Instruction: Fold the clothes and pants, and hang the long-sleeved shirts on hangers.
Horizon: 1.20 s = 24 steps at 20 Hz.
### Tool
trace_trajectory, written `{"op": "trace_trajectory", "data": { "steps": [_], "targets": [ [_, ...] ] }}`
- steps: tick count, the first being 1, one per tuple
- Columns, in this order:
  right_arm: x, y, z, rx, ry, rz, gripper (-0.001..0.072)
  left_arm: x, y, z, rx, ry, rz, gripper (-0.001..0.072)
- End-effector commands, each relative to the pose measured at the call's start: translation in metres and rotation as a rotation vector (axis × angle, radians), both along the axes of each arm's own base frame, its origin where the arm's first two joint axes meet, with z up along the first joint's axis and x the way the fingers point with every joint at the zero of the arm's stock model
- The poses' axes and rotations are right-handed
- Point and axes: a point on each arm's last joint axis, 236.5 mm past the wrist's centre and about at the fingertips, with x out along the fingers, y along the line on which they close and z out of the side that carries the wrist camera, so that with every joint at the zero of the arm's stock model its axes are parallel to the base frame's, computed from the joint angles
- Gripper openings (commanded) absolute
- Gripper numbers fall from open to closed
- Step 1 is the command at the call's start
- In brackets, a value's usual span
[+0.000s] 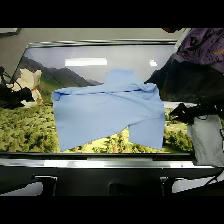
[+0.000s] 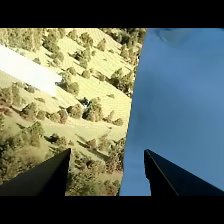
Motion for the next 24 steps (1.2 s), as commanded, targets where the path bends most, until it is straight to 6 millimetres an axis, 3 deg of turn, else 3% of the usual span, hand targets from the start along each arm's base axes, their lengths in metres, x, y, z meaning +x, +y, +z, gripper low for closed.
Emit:
{"op": "trace_trajectory", "data": {
  "steps": [1, 6, 9, 12, 18, 24],
  "targets": [
    [-0.001, 0.016, -0.014, 0.047, -0.007, 0.02, 0.0469, -0.003, 0.0, 0.0, 0.0, 0.002, 0.001, 0.0537],
    [0.009, 0.038, -0.019, 0.03, -0.038, 0.077, 0.047, -0.009, -0.006, 0.0, -0.035, 0.031, 0.024, 0.0533],
    [0.006, 0.05, -0.018, 0.037, -0.028, 0.112, 0.0259, -0.016, -0.017, -0.007, -0.117, 0.04, -0.003, 0.0533],
    [0.006, 0.049, -0.017, 0.037, -0.029, 0.111, 0.0032, -0.044, -0.024, -0.027, -0.274, 0.042, 0.012, 0.0534],
    [0.003, 0.051, -0.016, 0.05, -0.017, 0.11, 0.0031, -0.14, -0.052, -0.092, -0.473, 0.166, 0.084, 0.0534],
    [0.002, 0.052, -0.015, 0.058, -0.005, 0.107, 0.0031, -0.179, -0.098, -0.124, -0.631, 0.26, 0.071, 0.0534]
  ]
}}
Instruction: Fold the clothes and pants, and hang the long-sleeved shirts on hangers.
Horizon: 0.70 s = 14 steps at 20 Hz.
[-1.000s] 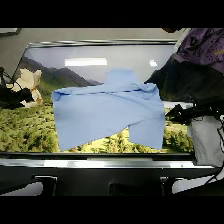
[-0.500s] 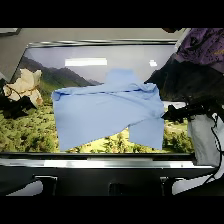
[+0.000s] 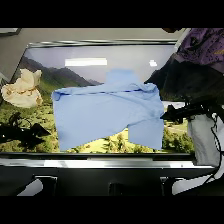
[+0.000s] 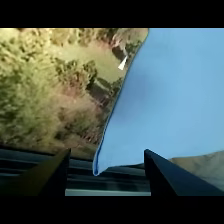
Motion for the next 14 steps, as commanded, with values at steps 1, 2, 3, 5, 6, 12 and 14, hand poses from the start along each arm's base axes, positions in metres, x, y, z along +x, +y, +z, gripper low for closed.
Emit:
{"op": "trace_trajectory", "data": {
  "steps": [1, 2, 3, 5, 6, 12, 14],
  "targets": [
    [-0.001, 0.001, 0.001, 0.004, 0.008, -0.003, 0.0031, -0.025, -0.026, -0.016, -0.098, 0.046, 0.0, 0.0534],
    [-0.001, 0.001, 0.001, 0.005, 0.008, -0.002, 0.0032, -0.029, -0.029, -0.02, -0.104, 0.058, 0.001, 0.0534],
    [-0.001, 0.001, 0.001, 0.005, 0.009, -0.001, 0.0032, -0.033, -0.032, -0.023, -0.111, 0.067, 0.004, 0.0533],
    [-0.001, 0.001, 0.001, 0.006, 0.012, -0.004, 0.0032, -0.037, -0.04, -0.029, -0.114, 0.076, -0.008, 0.0534],
    [-0.002, 0.001, 0.001, 0.006, 0.012, -0.004, 0.0032, -0.037, -0.044, -0.03, -0.111, 0.075, -0.022, 0.0534],
    [-0.001, 0.001, 0.002, 0.004, 0.009, -0.007, 0.0032, -0.041, -0.064, -0.046, -0.111, 0.119, -0.104, 0.0533],
    [-0.001, 0.001, 0.004, 0.002, 0.006, -0.007, 0.0032, -0.041, -0.069, -0.052, -0.11, 0.132, -0.121, 0.0477]
  ]
}}
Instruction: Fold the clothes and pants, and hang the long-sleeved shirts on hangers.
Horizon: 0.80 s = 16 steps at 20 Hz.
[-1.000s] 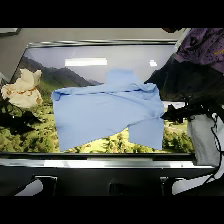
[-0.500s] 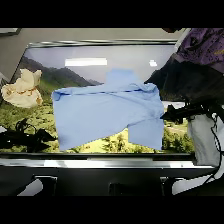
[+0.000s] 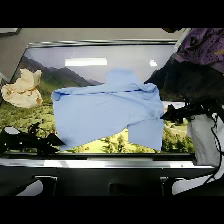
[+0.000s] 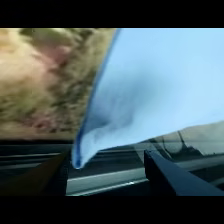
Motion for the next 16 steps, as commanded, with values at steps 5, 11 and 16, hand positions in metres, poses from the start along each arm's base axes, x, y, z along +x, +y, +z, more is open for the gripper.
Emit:
{"op": "trace_trajectory", "data": {
  "steps": [5, 11, 16],
  "targets": [
    [0.002, 0.002, 0.009, 0.008, -0.02, -0.002, 0.0031, 0.018, -0.011, -0.005, 0.005, -0.042, -0.01, 0.0015],
    [0.084, 0.033, 0.118, -0.122, -0.452, -0.008, 0.003, 0.144, 0.031, 0.104, 0.144, -0.445, -0.008, 0.0012],
    [0.121, 0.028, 0.386, -0.251, -1.047, -0.18, 0.003, 0.231, 0.095, 0.341, 0.494, -0.984, 0.05, 0.0012]
  ]
}}
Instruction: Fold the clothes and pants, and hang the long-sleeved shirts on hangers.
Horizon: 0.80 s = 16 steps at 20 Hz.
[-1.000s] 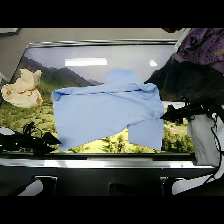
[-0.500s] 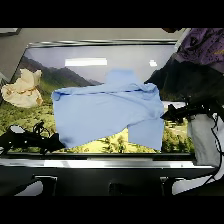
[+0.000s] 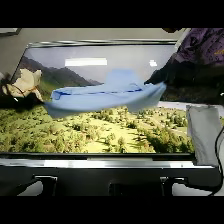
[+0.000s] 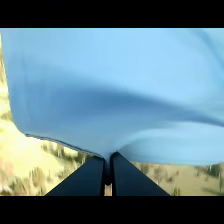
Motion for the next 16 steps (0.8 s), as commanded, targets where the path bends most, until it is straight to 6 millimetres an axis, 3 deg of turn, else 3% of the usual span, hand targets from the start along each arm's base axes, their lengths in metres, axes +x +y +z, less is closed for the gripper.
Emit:
{"op": "trace_trajectory", "data": {
  "steps": [1, 2, 4, 6, 7, 10, 12, 14, 16],
  "targets": [
    [-0.016, -0.002, 0.205, -0.052, -0.449, -0.118, 0.003, 0.025, 0.039, 0.178, 0.219, -0.383, 0.11, 0.0013],
    [-0.04, -0.002, 0.254, -0.083, -0.554, -0.134, 0.003, 0.015, 0.046, 0.227, 0.272, -0.485, 0.149, 0.0012],
    [-0.104, -0.003, 0.338, -0.145, -0.737, -0.193, 0.003, -0.019, 0.055, 0.303, 0.351, -0.647, 0.236, 0.0012],
    [-0.174, -0.002, 0.393, -0.175, -0.877, -0.256, 0.003, -0.063, 0.058, 0.352, 0.418, -0.758, 0.305, 0.0013],
    [-0.207, -0.001, 0.409, -0.184, -0.924, -0.284, 0.003, -0.087, 0.06, 0.366, 0.445, -0.792, 0.342, 0.0012],
    [-0.285, 0.0, 0.442, -0.204, -1.042, -0.361, 0.003, -0.148, 0.065, 0.389, 0.524, -0.836, 0.427, 0.0013],
    [-0.309, 0.001, 0.449, -0.189, -1.073, -0.382, 0.003, -0.173, 0.068, 0.391, 0.549, -0.834, 0.461, 0.0014],
    [-0.307, 0.001, 0.444, -0.156, -1.037, -0.387, 0.003, -0.177, 0.067, 0.385, 0.542, -0.807, 0.464, 0.0013],
    [-0.277, -0.003, 0.42, -0.128, -0.919, -0.382, 0.0029, -0.158, 0.069, 0.363, 0.525, -0.734, 0.435, 0.0013]
  ]
}}
